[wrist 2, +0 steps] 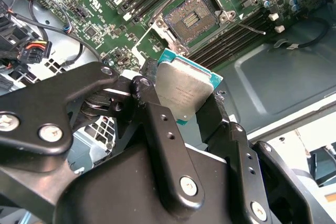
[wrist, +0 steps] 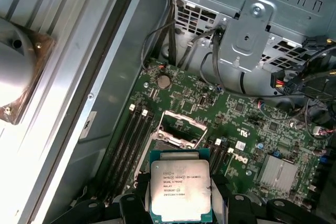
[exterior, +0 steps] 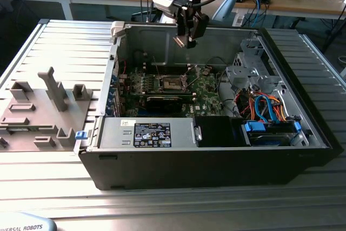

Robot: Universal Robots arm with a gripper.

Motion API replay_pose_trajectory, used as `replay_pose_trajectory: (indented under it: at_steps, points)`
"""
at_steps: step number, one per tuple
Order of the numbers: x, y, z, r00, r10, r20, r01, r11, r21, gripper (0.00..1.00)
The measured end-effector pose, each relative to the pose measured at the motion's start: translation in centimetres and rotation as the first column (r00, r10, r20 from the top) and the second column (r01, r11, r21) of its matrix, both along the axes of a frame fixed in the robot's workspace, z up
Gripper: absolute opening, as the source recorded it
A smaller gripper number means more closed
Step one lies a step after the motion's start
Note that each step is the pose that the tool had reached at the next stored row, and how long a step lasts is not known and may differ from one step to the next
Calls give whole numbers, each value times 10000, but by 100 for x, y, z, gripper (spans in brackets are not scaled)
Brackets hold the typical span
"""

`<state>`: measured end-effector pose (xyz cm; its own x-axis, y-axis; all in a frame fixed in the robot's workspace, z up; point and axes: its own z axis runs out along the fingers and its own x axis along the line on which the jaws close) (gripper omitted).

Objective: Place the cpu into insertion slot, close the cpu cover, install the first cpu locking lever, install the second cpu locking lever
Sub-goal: 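Place the cpu into insertion slot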

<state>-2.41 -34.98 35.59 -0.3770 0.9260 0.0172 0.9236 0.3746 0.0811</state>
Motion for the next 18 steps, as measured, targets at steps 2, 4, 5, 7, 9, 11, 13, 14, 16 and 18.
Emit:
replay_pose_trajectory:
  at_steps: [2,4,5,7,9,11,13,14,16,18]
  points:
    - [0,0,0,10000,-33,0,33,10000,-1,54]
    - [0,0,0,10000,-82,1,82,10000,0,54]
    - [0,0,0,10000,-96,0,96,10000,-1,54]
    - [0,0,-1,9999,-125,1,125,9999,-1,54]
    - [0,0,-1,9999,-157,0,157,9999,-1,54]
    - [0,0,-1,9998,-185,0,185,9998,-1,54]
    - [0,0,-1,9998,-210,1,210,9998,-1,54]
    - [0,0,-1,9998,-222,0,222,9998,-1,54]
    - [0,0,-1,9997,-248,1,248,9997,-1,54]
    - [0,0,-1,9996,-273,0,273,9996,-1,54]
